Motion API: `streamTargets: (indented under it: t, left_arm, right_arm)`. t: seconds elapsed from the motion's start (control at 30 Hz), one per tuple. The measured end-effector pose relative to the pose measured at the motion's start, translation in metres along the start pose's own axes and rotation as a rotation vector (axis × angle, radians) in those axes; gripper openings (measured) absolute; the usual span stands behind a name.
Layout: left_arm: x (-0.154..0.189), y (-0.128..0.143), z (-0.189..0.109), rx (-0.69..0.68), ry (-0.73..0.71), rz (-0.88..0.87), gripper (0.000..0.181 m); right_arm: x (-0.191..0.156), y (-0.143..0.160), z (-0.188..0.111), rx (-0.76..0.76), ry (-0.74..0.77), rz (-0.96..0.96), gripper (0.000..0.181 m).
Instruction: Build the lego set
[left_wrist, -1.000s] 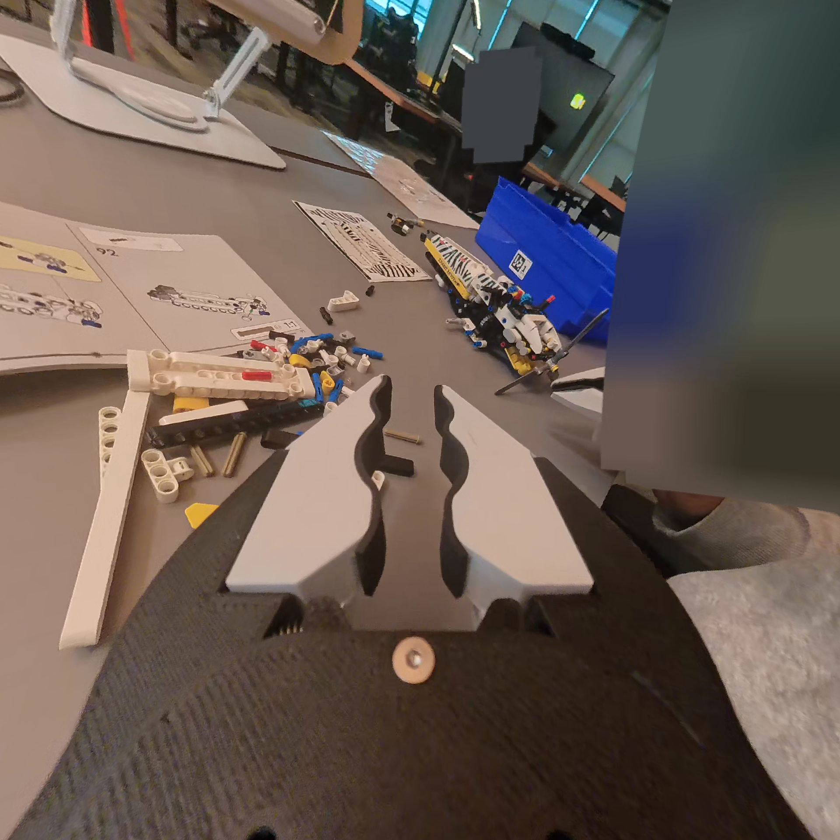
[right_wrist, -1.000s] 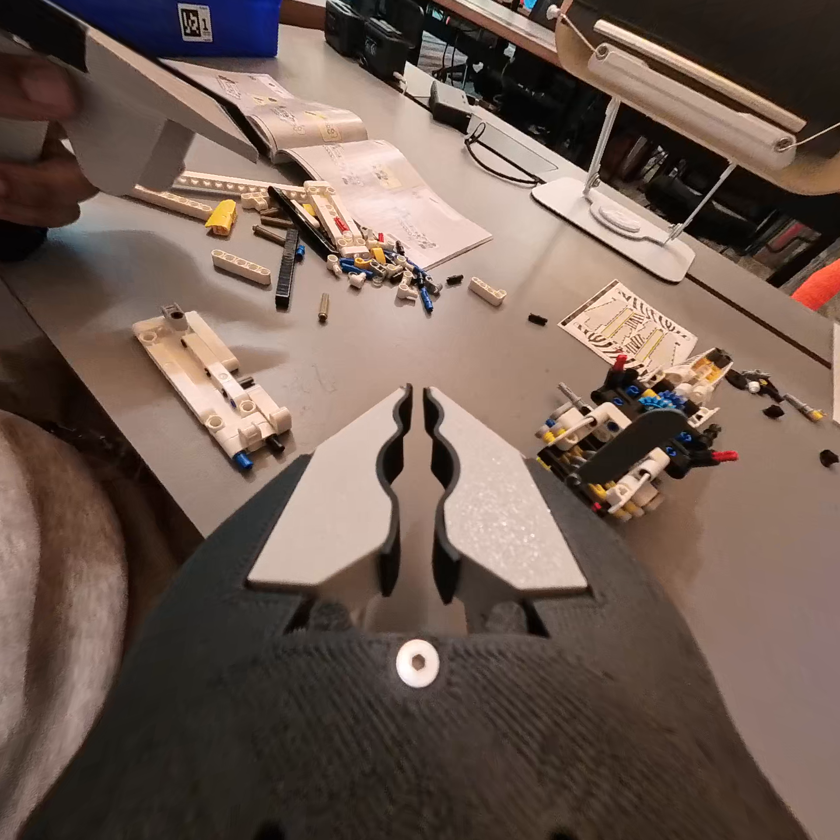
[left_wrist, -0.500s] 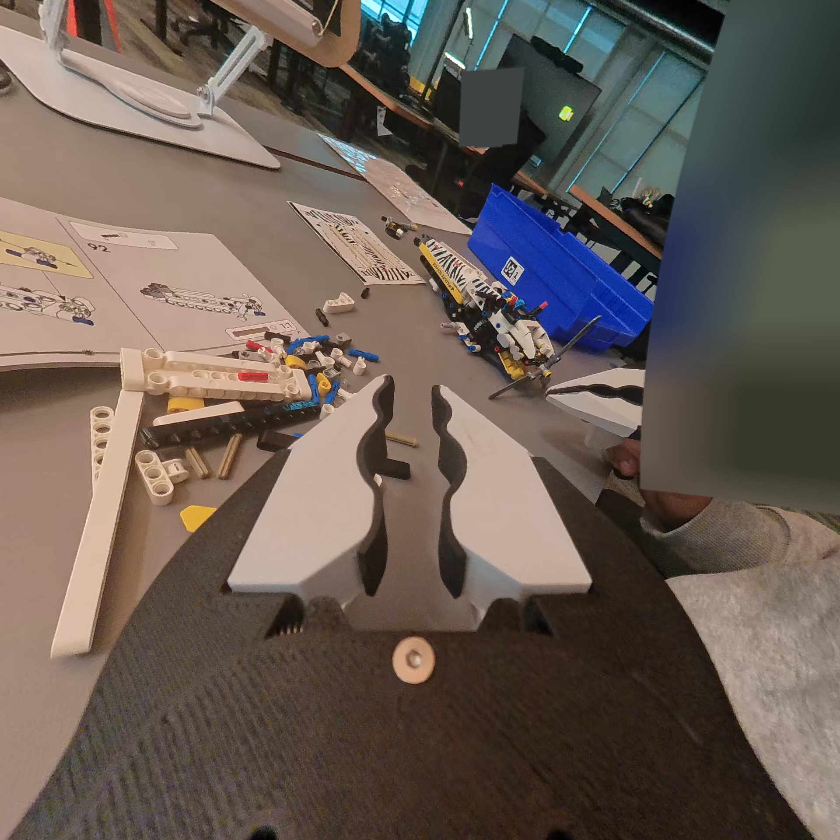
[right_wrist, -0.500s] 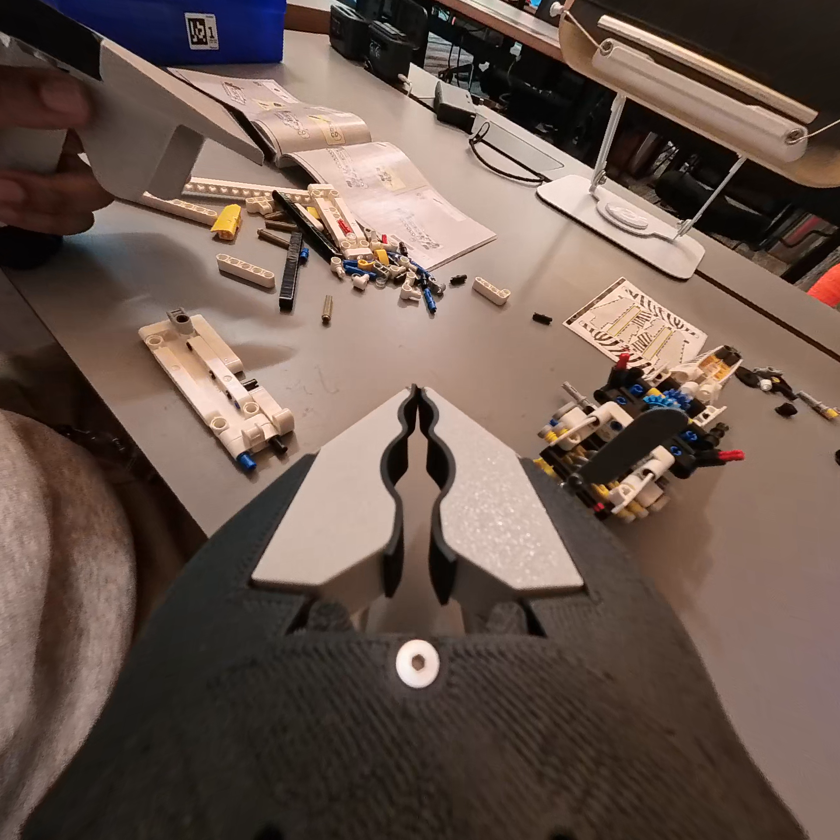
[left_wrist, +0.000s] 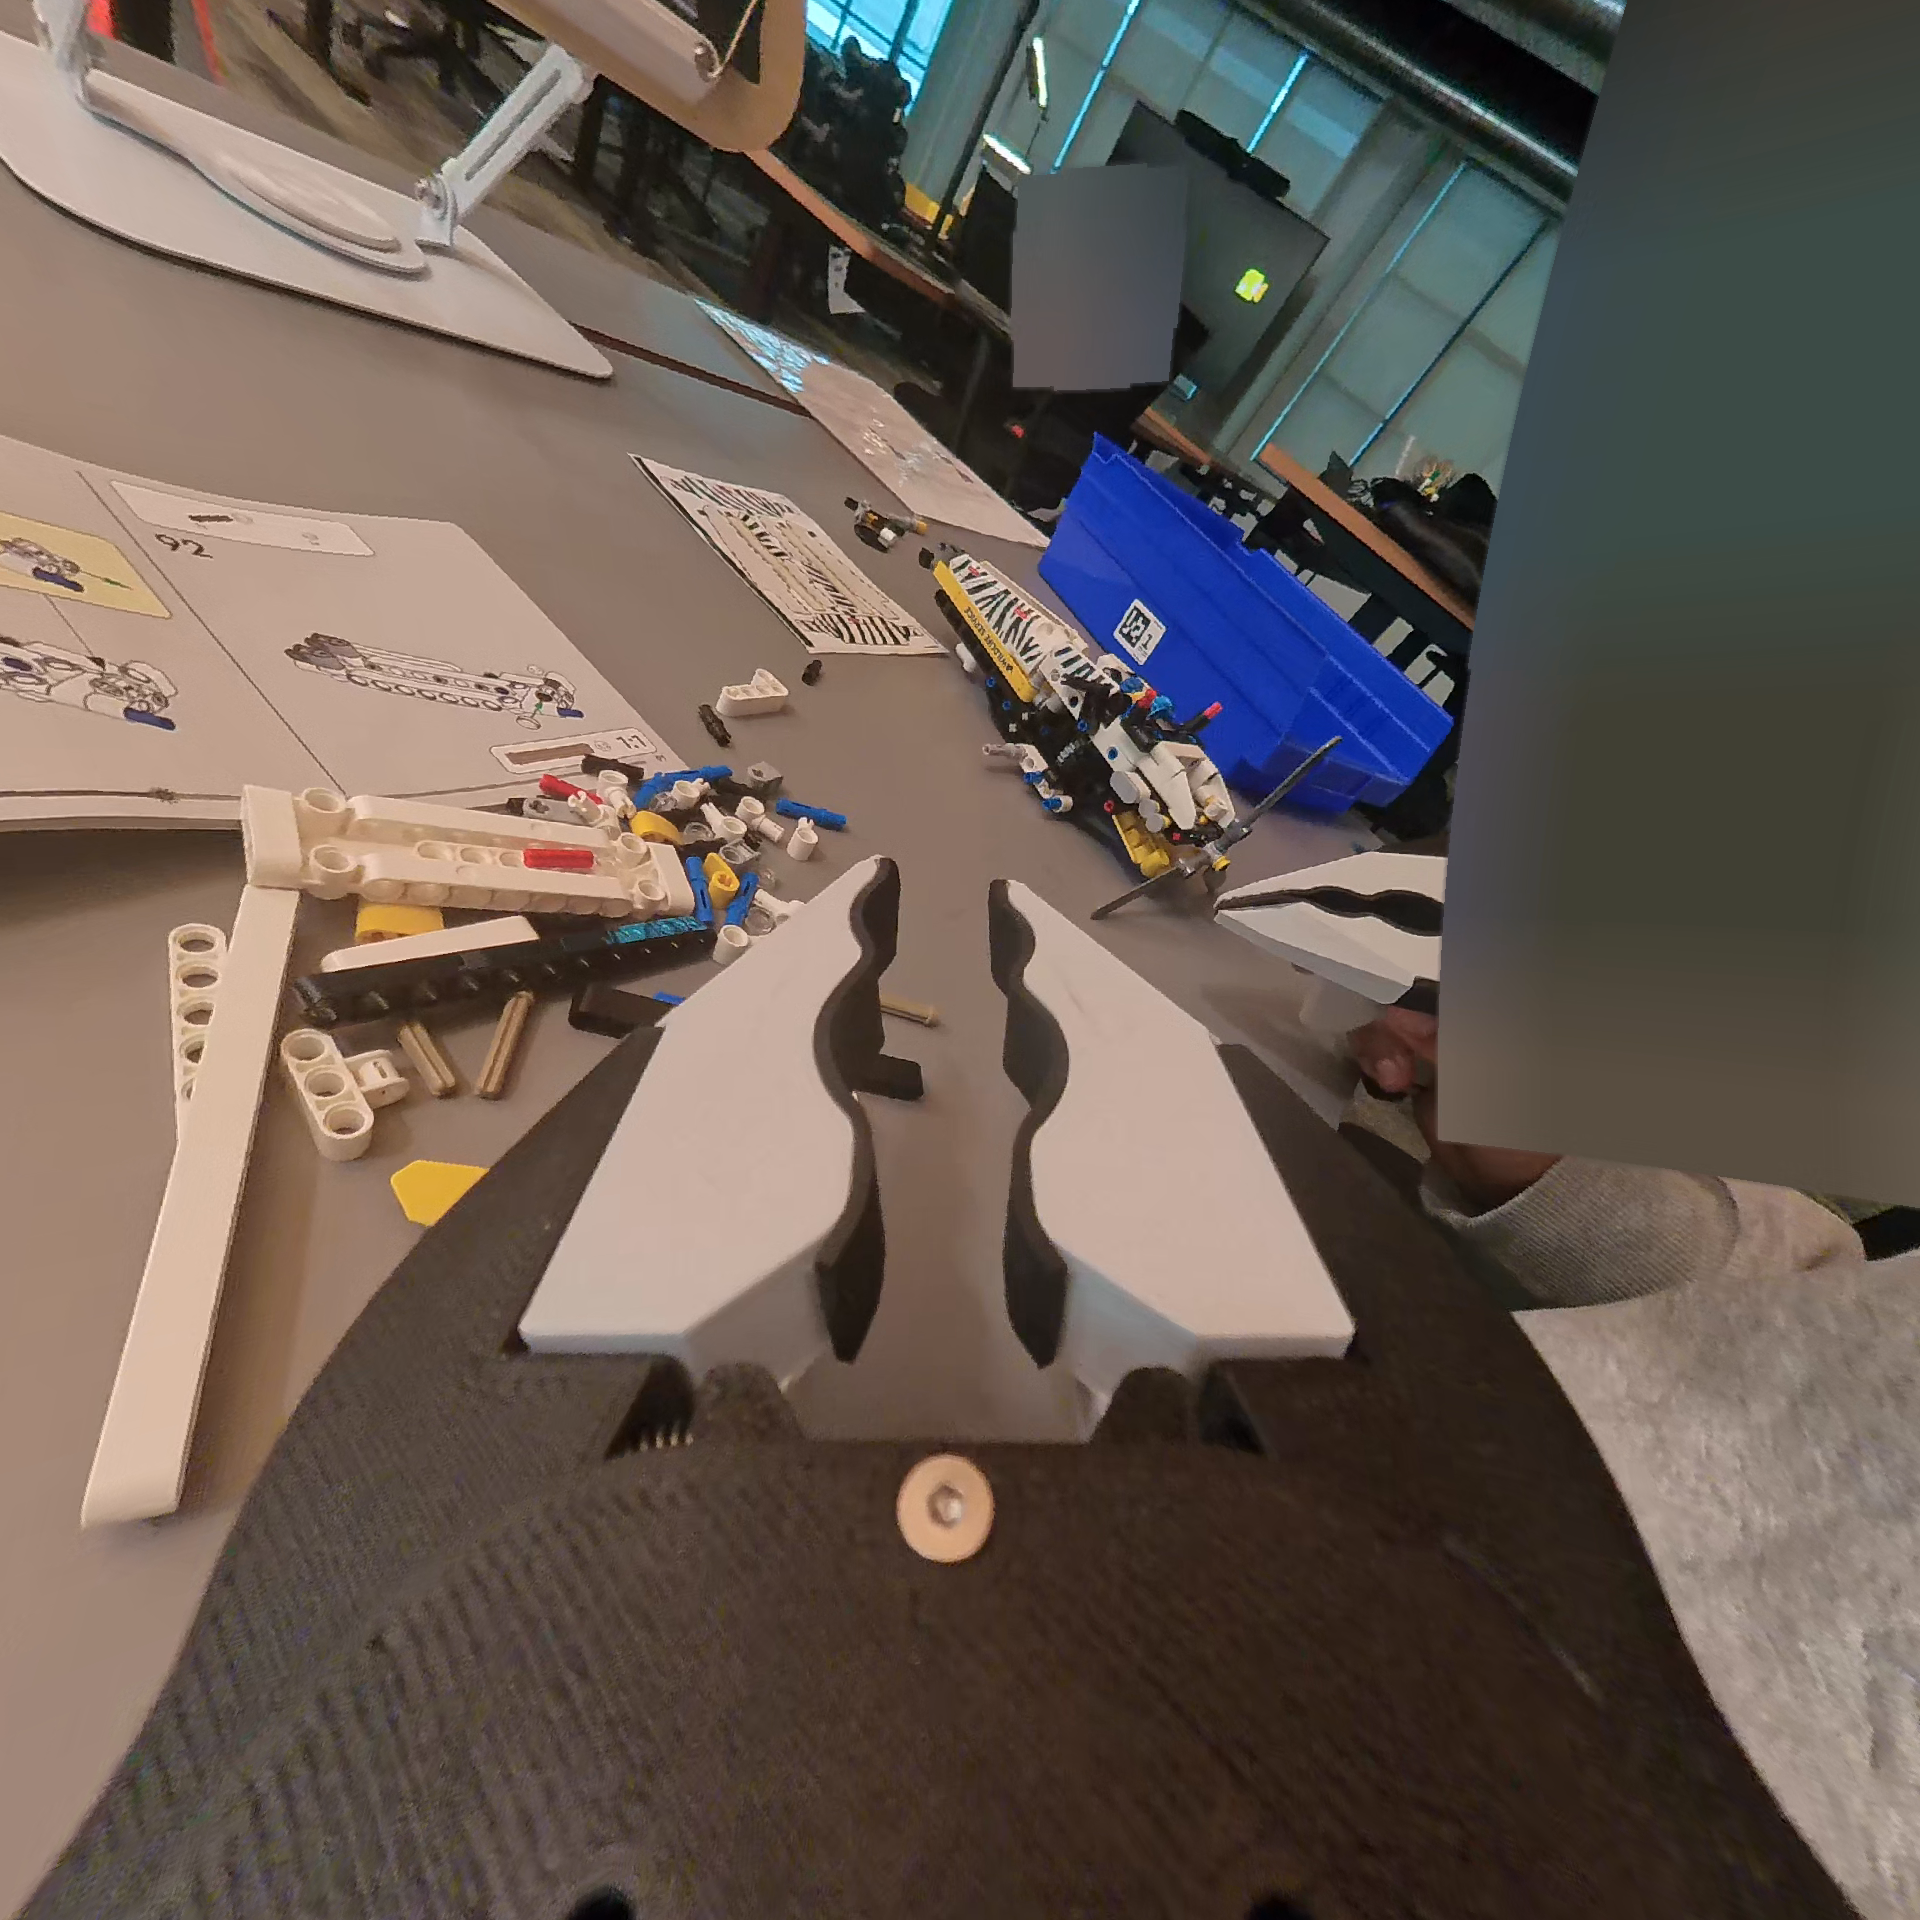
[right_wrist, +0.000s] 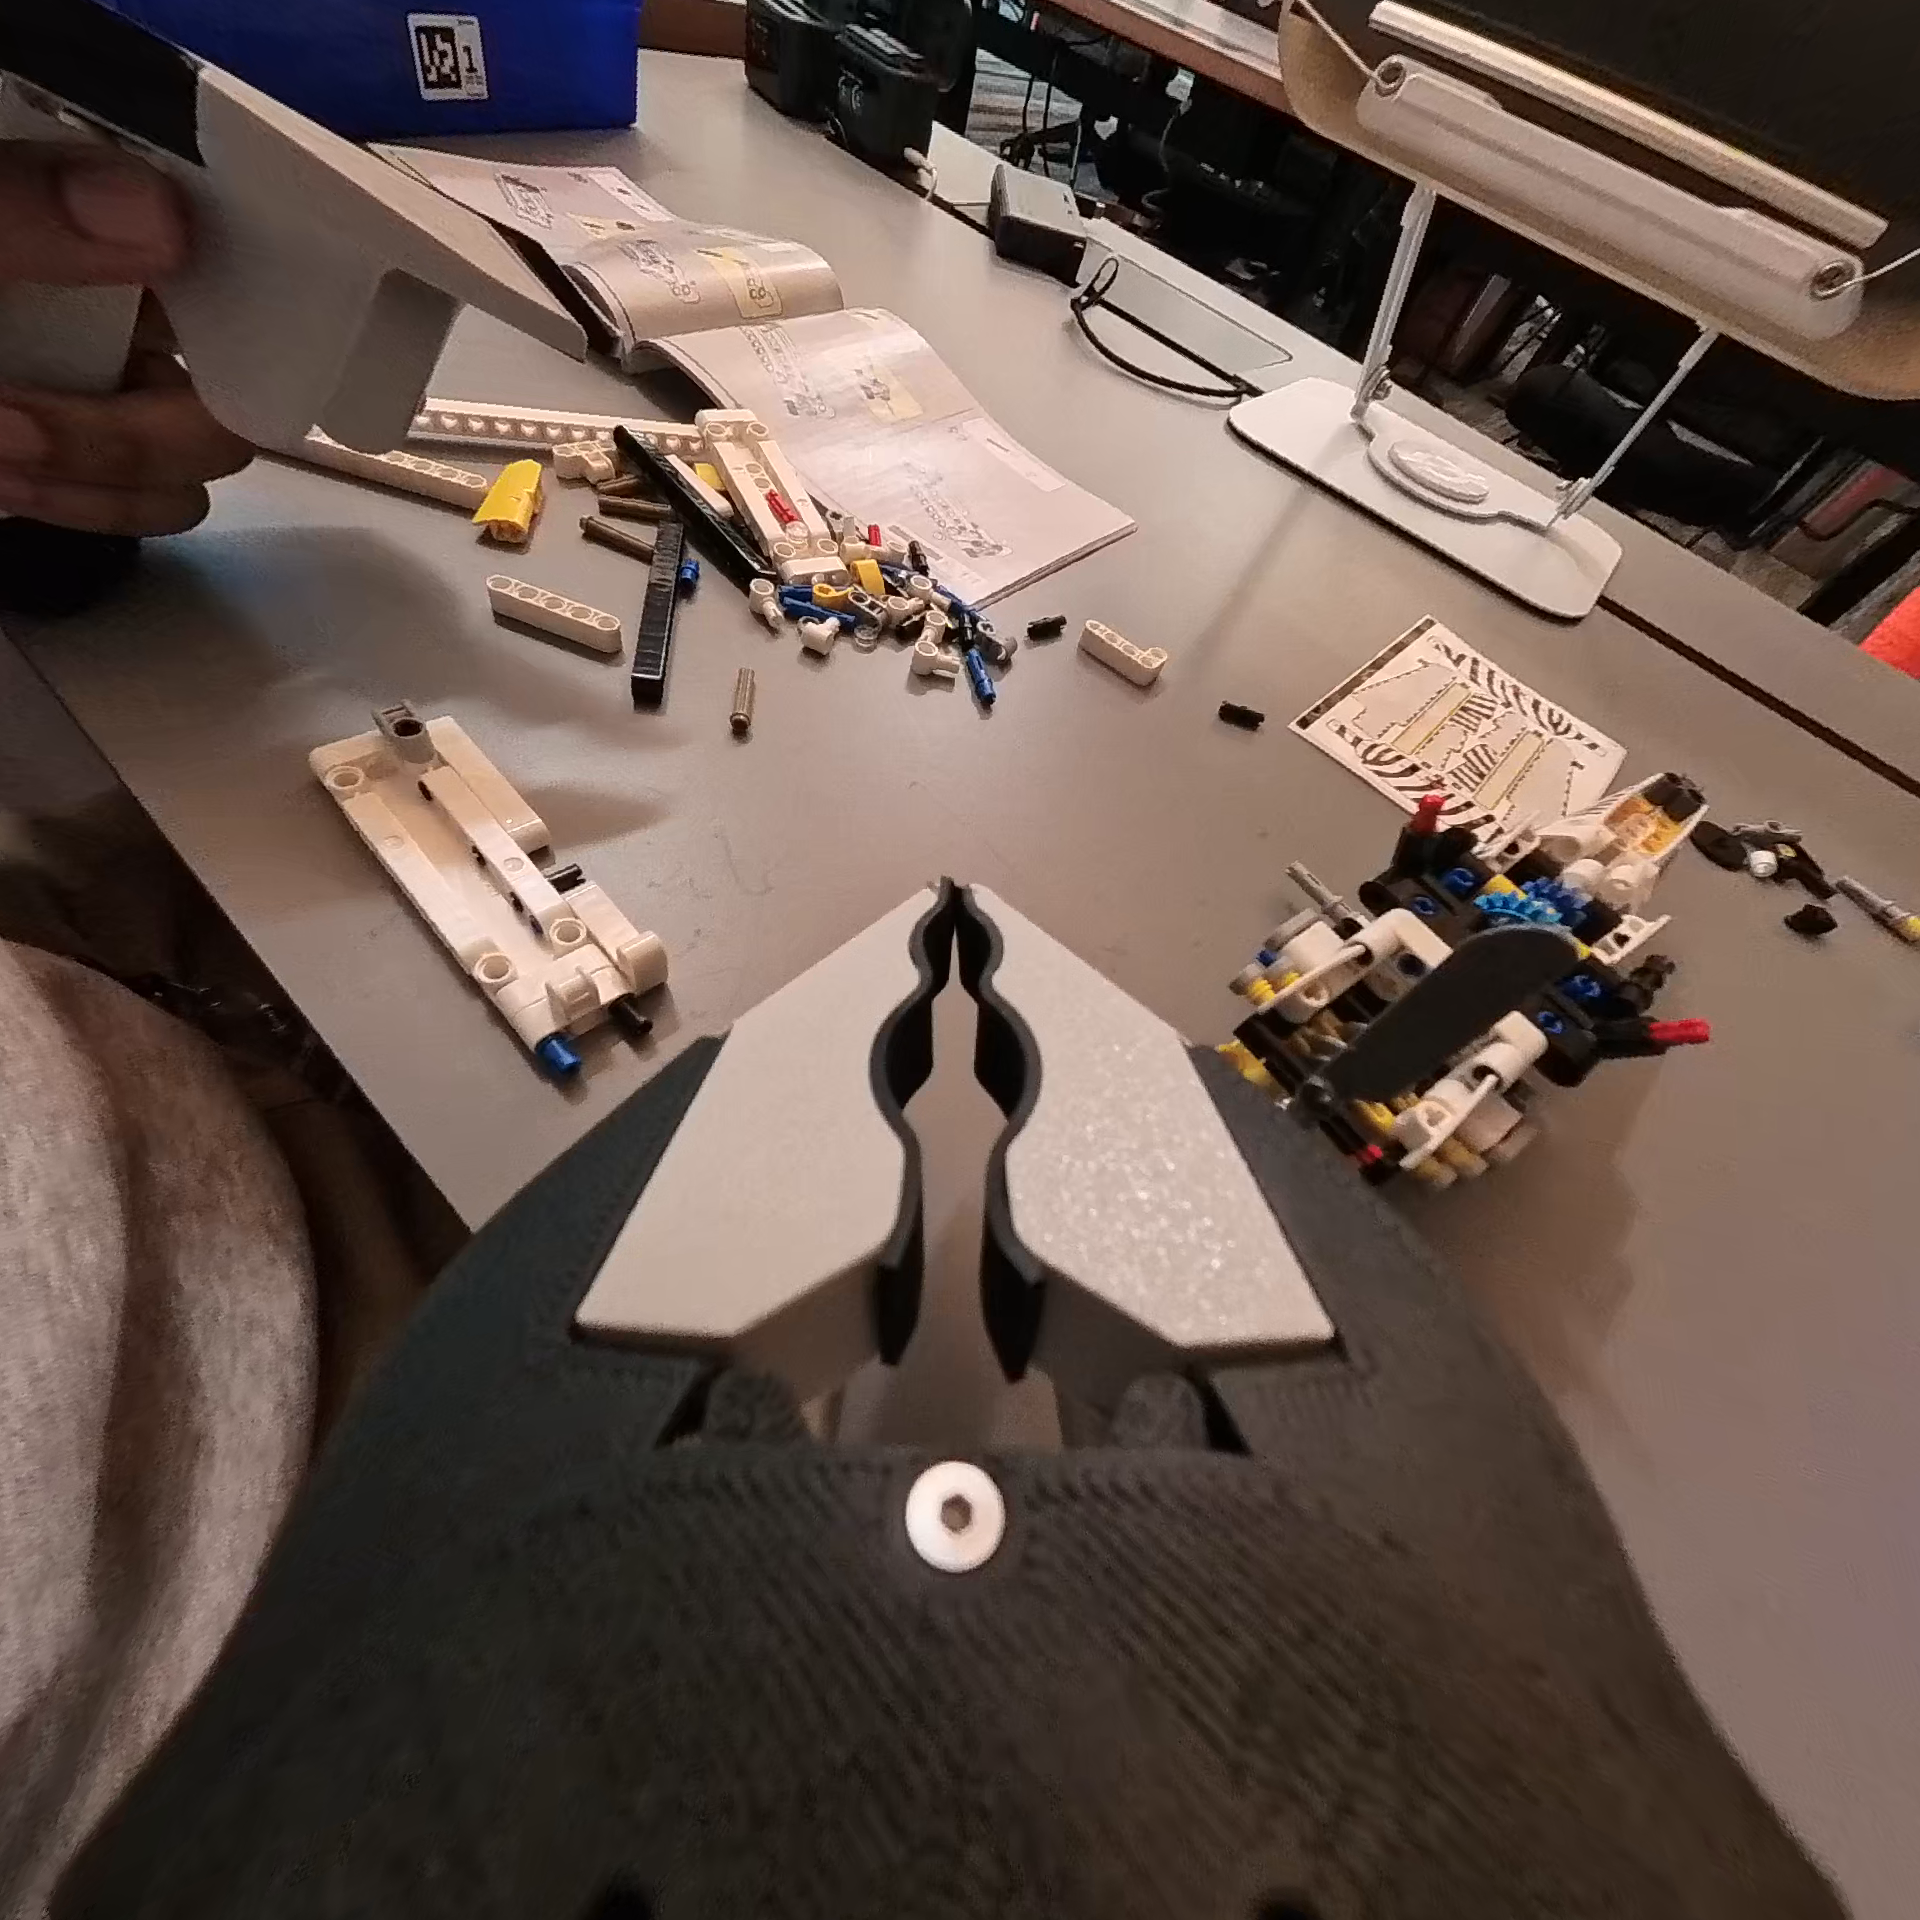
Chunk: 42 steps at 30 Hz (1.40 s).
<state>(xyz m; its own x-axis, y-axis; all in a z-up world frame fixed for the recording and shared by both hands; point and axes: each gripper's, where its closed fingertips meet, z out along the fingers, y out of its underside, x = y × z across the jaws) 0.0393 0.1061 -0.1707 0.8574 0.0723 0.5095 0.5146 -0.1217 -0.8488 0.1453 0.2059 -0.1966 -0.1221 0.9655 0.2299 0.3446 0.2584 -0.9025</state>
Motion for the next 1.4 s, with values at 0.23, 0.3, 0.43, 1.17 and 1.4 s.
streamTargets:
  t: [0.23,0.3,0.43,1.17,1.4]
  left_arm:
    - [-0.001,-0.002,-0.001,0.012,0.025,-0.04,0.016]
    - [-0.002,-0.002,-0.002,0.016,0.034,-0.056,0.016]
    - [-0.003,-0.003,-0.002,0.025,0.047,-0.08,0.017]
    - [-0.006,-0.006,-0.005,0.041,0.073,-0.131,0.016]
    - [-0.006,-0.006,-0.005,0.042,0.076,-0.142,0.017]
  right_arm:
    - [0.001,0.003,0.003,-0.027,-0.007,0.021,0.0]
    - [0.002,0.004,0.004,-0.035,-0.011,0.034,0.0]
    - [0.002,0.007,0.006,-0.056,-0.025,0.052,0.0]
    - [0.006,0.018,0.017,-0.147,-0.071,0.115,0.0]
    - [0.005,0.024,0.021,-0.192,-0.095,0.13,0.0]
